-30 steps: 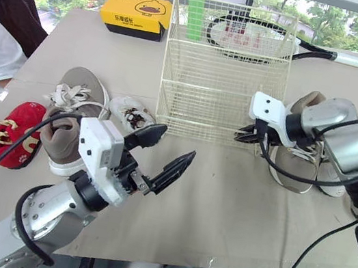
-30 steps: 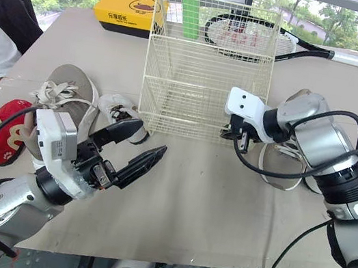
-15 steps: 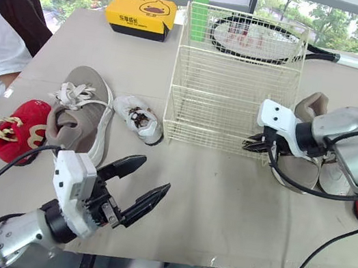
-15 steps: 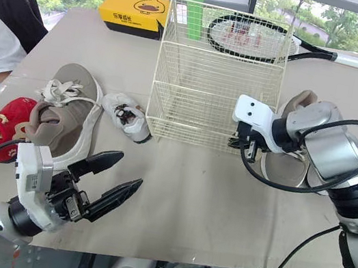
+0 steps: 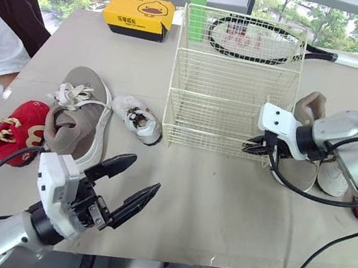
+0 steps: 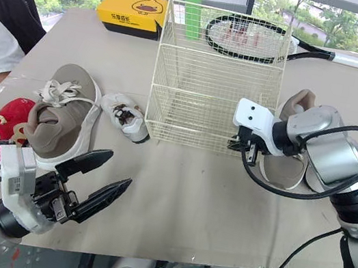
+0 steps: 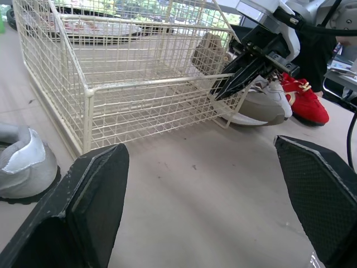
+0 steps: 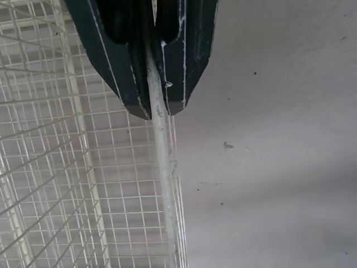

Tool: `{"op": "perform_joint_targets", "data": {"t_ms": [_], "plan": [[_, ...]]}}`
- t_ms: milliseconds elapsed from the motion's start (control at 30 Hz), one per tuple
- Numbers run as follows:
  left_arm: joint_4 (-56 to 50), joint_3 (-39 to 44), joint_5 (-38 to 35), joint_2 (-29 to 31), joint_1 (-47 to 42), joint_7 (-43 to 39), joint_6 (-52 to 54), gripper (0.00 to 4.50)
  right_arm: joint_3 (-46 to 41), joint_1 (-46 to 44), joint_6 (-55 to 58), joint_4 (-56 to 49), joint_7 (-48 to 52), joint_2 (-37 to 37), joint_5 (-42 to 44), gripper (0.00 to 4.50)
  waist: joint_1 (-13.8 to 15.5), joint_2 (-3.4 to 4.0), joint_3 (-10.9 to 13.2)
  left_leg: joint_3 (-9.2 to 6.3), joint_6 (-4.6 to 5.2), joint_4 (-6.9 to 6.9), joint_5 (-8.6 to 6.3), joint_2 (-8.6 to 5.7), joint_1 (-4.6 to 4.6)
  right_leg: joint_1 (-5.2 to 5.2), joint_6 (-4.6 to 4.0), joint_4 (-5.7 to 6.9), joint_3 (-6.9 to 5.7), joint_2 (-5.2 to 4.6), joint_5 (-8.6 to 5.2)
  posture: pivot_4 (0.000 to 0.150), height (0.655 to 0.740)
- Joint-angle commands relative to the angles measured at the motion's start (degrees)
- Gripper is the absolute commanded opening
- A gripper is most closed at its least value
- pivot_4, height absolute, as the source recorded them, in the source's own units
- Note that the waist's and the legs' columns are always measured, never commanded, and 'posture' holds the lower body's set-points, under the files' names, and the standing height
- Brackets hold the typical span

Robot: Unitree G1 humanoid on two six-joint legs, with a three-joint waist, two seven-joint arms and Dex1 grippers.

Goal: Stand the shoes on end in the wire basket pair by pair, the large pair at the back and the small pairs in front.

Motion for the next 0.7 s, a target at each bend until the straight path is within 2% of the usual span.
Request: {"op": "perform_joint_targets", "data": {"t_ms": [33,167,200,267,333,367,500,533,700], "plan": [[-0.9,1.4,0.0,-0.6,0.2,-0.3,-0.8,4.50,-1.1,1.2,-1.8,-1.8,1.6,-1.0,0.6,0.06,0.0,0.00,0.0,0.00,0.00,0.00,0.00,0.00,0.00,0.00,0.00,0.00,0.00,0.00,0.00,0.150,0.7400],[0.1,0.9,0.8,-1.3,-1.1,1.1,-0.1,4.50,-2.3,1.5,-5.8,-0.7,0.0,0.7,0.0,0.06,0.0,0.00,0.0,0.01,0.00,0.00,0.00,-0.01,-0.01,0.02,0.00,-0.02,0.01,-0.01,0.00,0.150,0.7400],[0.8,-0.3,1.2,-1.5,-2.7,2.6,0.6,4.50,-3.5,1.2,-6.8,0.3,-1.0,2.1,0.4,0.30,0.0,0.00,0.0,0.01,0.00,0.00,0.00,0.00,-0.01,0.02,0.00,-0.02,0.02,-0.01,0.00,0.150,0.7400],[1.9,-1.5,2.2,-2.2,-4.8,4.3,1.5,4.50,-6.0,0.6,-7.1,1.4,-1.9,4.1,2.1,1.01,-0.1,0.00,0.0,0.01,0.00,0.00,0.00,0.01,0.03,0.02,0.01,0.05,0.03,0.04,0.01,0.150,0.7400],[2.6,-1.8,2.8,-3.2,-5.0,4.7,1.4,4.50,-7.8,0.9,-8.2,0.9,-1.3,4.3,3.4,2.01,-0.1,0.00,0.0,-0.01,-0.01,0.06,0.01,0.04,0.04,0.01,0.01,0.15,0.03,0.08,0.02,0.150,0.7400],[3.2,-1.5,2.9,-3.8,-4.6,4.6,1.1,4.50,-8.9,1.5,-9.1,0.1,-1.0,4.7,4.5,2.26,-0.1,0.01,0.0,0.02,-0.01,0.06,0.01,0.04,0.04,0.01,0.01,0.17,0.06,0.08,0.02,0.150,0.7400],[5.7,1.5,2.1,-8.6,-2.4,5.9,-0.7,4.50,-15.1,3.9,-9.2,-3.9,-3.0,6.5,9.8,4.28,-0.1,0.00,0.0,0.06,0.00,0.06,0.00,0.04,0.05,0.01,0.03,0.15,0.09,0.04,0.03,0.150,0.7400],[6.3,2.8,1.7,-10.0,-1.9,6.7,-1.3,4.50,-16.8,4.7,-9.8,-5.2,-3.7,7.2,11.3,4.45,-0.1,0.00,0.0,0.04,0.00,0.06,0.00,0.05,0.04,0.01,0.07,0.14,0.08,0.04,0.05,0.150,0.7400],[10.6,11.4,2.8,-17.3,1.0,12.4,-5.2,4.50,-25.5,11.1,-5.3,-15.3,-4.6,8.5,24.8,4.45,0.0,-0.01,0.0,0.00,0.00,0.06,0.00,0.09,0.04,0.01,0.06,0.16,0.05,0.03,0.05,0.150,0.7400]]}}
